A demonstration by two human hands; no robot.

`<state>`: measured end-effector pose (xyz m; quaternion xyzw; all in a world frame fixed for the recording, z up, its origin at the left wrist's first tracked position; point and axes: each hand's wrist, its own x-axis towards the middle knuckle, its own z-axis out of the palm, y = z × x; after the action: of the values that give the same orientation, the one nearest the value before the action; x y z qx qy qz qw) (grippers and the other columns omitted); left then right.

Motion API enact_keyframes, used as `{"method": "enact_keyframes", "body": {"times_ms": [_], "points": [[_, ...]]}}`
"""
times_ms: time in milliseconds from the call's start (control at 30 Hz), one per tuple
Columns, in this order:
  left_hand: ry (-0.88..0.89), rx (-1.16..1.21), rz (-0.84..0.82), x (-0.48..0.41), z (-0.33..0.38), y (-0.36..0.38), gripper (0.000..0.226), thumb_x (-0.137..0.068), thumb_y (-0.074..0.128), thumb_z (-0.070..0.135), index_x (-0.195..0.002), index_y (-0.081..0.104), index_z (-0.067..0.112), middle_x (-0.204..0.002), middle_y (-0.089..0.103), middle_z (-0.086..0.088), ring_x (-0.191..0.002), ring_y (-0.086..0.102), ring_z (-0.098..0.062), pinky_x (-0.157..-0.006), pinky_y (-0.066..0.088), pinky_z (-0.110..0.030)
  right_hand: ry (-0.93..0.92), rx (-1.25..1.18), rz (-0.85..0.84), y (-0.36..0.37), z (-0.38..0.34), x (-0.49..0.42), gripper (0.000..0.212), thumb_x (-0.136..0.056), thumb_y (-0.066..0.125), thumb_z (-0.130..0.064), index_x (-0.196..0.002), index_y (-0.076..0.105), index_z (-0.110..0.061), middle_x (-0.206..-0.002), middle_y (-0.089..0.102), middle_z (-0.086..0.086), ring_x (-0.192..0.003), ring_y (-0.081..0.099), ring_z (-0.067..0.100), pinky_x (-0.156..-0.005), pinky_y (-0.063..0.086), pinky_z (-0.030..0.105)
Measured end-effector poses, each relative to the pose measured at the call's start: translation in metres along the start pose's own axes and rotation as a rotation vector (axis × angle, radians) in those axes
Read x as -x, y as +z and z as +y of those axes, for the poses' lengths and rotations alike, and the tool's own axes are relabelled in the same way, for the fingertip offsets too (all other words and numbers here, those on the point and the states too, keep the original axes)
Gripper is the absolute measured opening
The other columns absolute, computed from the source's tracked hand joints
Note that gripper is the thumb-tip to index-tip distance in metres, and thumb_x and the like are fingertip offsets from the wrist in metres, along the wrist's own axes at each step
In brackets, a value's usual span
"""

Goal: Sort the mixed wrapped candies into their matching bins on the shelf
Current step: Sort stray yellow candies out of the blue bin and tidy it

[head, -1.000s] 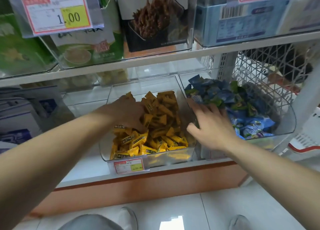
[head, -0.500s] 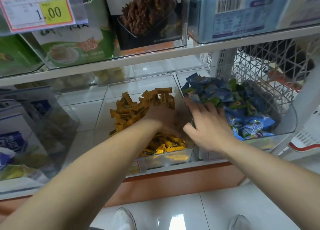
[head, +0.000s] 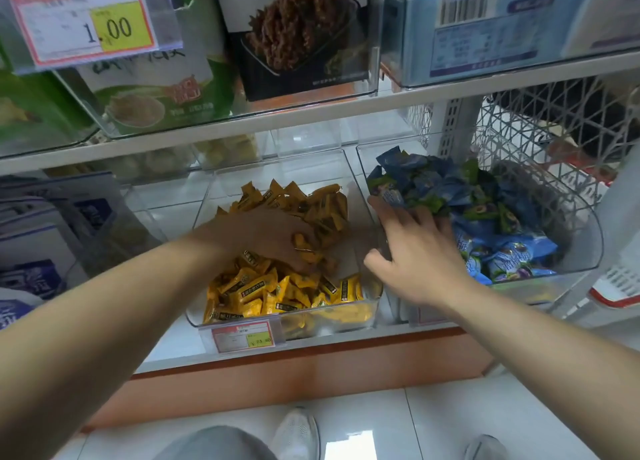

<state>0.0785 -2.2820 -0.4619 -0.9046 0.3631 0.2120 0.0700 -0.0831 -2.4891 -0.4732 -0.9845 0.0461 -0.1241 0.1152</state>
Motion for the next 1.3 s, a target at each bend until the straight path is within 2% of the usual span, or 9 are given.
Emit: {"method": "enact_keyframes", "body": {"times_ms": [367, 500, 633, 767, 900, 967, 1067, 1133, 1300], "points": [[-0.134, 0.130, 0.236, 0.017, -0.026, -0.008, 0.079, -0.064, 0.075, 0.058, -0.137, 0.045, 0.049, -0.108, 0.062, 0.014, -0.098, 0.058, -0.011, -0.079, 0.045, -0.030, -0.003, -0.021, -0.053, -0.009, -0.001, 0.001, 0.084, -0.071, 0.027, -0.063, -0.150, 0.014, -0.036, -0.141, 0.050, -0.002, -0.127, 0.038, 0.031, -0.099, 0.033, 0.051], [-0.129, 0.287, 0.358, 0.028, -0.021, -0.012, 0.080, -0.057, 0.073, 0.063, -0.131, 0.046, 0.052, -0.094, 0.055, 0.025, -0.089, 0.054, -0.009, -0.065, 0.037, -0.018, -0.007, -0.032, -0.077, -0.015, -0.003, 0.002, 0.082, -0.078, 0.037, -0.063, -0.151, 0.015, -0.033, -0.143, 0.051, 0.000, -0.129, 0.040, 0.032, -0.098, 0.036, 0.050], [-0.157, 0.319, 0.337, 0.029, -0.003, -0.015, 0.080, -0.071, 0.082, 0.049, -0.141, 0.043, 0.044, -0.130, 0.058, 0.009, -0.118, 0.052, -0.020, -0.084, 0.037, -0.026, -0.012, -0.017, -0.076, -0.025, -0.006, 0.008, 0.080, -0.084, 0.042, -0.070, -0.151, 0.024, -0.030, -0.140, 0.053, 0.002, -0.127, 0.046, 0.029, -0.096, 0.043, 0.044], [-0.192, 0.172, 0.388, 0.037, 0.034, -0.031, 0.057, -0.080, 0.067, 0.058, -0.132, 0.051, 0.043, -0.135, 0.054, 0.007, -0.123, 0.051, -0.022, -0.094, 0.044, -0.036, -0.060, -0.056, 0.026, -0.048, 0.003, 0.017, 0.060, -0.086, 0.048, -0.064, -0.135, 0.052, -0.029, -0.130, 0.058, 0.000, -0.119, 0.052, 0.026, -0.090, 0.046, 0.041], [-0.055, 0.364, 0.676, 0.049, 0.097, -0.043, 0.031, -0.079, 0.059, 0.053, -0.107, 0.062, 0.041, -0.110, 0.065, 0.015, -0.098, 0.062, -0.010, -0.079, 0.049, -0.028, -0.004, -0.210, 0.107, -0.071, 0.042, 0.031, 0.040, -0.086, 0.059, -0.043, -0.124, 0.064, -0.029, -0.125, 0.062, -0.002, -0.116, 0.054, 0.025, -0.090, 0.047, 0.038], [0.078, 0.408, 0.726, 0.050, 0.132, -0.045, 0.025, -0.082, 0.061, 0.048, -0.103, 0.066, 0.035, -0.101, 0.068, 0.017, -0.089, 0.064, -0.005, -0.076, 0.050, -0.025, 0.040, -0.215, 0.093, -0.076, 0.067, 0.039, 0.039, -0.087, 0.060, -0.038, -0.123, 0.065, -0.026, -0.125, 0.061, -0.001, -0.117, 0.053, 0.024, -0.091, 0.046, 0.037], [0.189, 0.347, 0.668, 0.040, 0.174, -0.040, 0.032, -0.084, 0.065, 0.044, -0.110, 0.067, 0.028, -0.106, 0.069, 0.012, -0.091, 0.062, -0.006, -0.079, 0.053, -0.027, 0.064, -0.225, 0.021, -0.079, 0.098, 0.050, 0.040, -0.088, 0.061, -0.032, -0.127, 0.062, -0.026, -0.122, 0.060, -0.003, -0.115, 0.056, 0.020, -0.093, 0.049, 0.038], [0.179, 0.202, 0.598, 0.028, 0.191, -0.031, 0.039, -0.082, 0.063, 0.055, -0.113, 0.064, 0.031, -0.110, 0.067, 0.011, -0.098, 0.062, -0.012, -0.082, 0.053, -0.034, 0.063, -0.261, -0.024, -0.081, 0.109, 0.051, 0.042, -0.088, 0.063, -0.030, -0.130, 0.061, -0.026, -0.119, 0.063, -0.006, -0.110, 0.060, 0.016, -0.092, 0.050, 0.038], [0.127, 0.027, 0.649, 0.009, 0.210, -0.018, 0.047, -0.075, 0.052, 0.076, -0.102, 0.057, 0.038, -0.103, 0.064, 0.011, -0.093, 0.061, -0.016, -0.070, 0.045, -0.033, 0.065, -0.187, -0.170, -0.080, 0.120, 0.050, 0.030, -0.086, 0.069, -0.036, -0.113, 0.057, -0.030, -0.085, 0.067, -0.016, -0.081, 0.061, 0.007, -0.077, 0.053, 0.037]]}}
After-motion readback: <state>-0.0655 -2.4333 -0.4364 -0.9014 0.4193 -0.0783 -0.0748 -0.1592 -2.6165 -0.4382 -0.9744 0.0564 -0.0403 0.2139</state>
